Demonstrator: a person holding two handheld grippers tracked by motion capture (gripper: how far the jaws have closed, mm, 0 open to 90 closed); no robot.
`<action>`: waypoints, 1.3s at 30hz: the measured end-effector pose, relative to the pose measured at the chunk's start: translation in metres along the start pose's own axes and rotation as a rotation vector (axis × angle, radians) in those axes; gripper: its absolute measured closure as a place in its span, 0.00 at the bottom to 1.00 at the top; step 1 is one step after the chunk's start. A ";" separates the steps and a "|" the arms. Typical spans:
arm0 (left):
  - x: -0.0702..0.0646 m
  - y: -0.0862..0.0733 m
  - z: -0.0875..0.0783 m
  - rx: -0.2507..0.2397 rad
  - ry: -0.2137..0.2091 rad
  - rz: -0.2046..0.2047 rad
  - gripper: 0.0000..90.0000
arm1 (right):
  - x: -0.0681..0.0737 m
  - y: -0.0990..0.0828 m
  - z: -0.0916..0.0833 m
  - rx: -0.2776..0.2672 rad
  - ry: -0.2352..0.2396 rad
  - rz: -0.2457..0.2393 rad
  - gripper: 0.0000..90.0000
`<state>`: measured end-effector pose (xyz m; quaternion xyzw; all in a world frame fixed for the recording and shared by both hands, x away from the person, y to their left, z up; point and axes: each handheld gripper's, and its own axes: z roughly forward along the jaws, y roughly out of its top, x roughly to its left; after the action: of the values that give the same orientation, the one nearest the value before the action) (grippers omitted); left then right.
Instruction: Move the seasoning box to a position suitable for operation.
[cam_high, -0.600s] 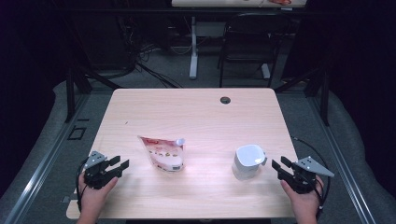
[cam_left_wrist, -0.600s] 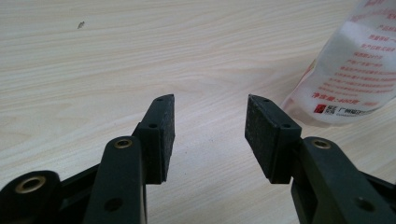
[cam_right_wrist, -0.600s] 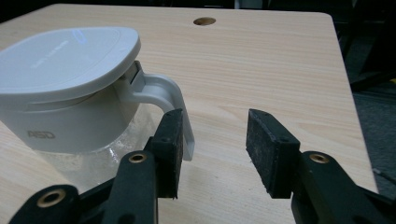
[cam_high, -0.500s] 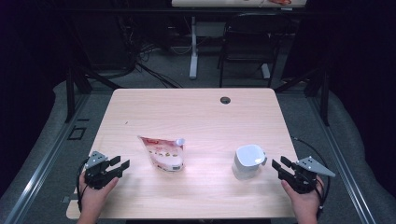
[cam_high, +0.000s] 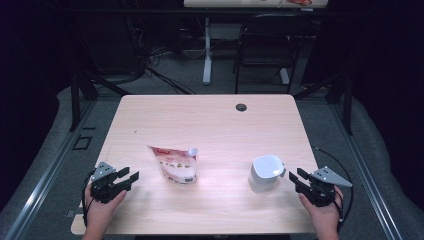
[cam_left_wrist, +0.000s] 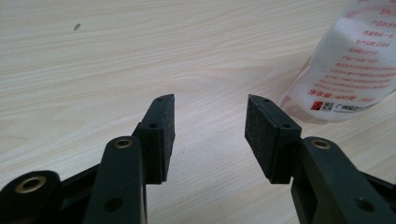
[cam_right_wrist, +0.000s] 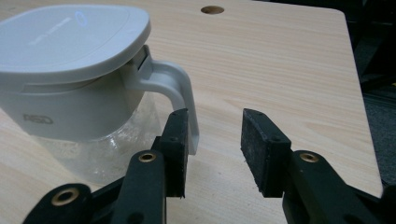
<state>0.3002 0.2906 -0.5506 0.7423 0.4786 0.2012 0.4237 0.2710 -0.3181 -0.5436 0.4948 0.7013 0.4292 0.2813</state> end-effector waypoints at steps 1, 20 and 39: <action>0.000 0.000 0.000 0.000 0.000 0.001 0.59 | 0.001 0.000 0.000 0.007 0.002 -0.007 0.69; 0.001 0.000 0.002 0.008 -0.017 -0.005 0.60 | 0.018 0.003 0.031 0.074 0.047 -0.091 0.78; -0.001 0.000 0.003 0.004 -0.017 0.004 0.59 | 0.026 0.004 0.027 0.094 0.050 -0.125 0.93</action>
<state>0.3020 0.2885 -0.5518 0.7457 0.4740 0.1944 0.4259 0.2859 -0.2840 -0.5517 0.4519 0.7569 0.3899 0.2665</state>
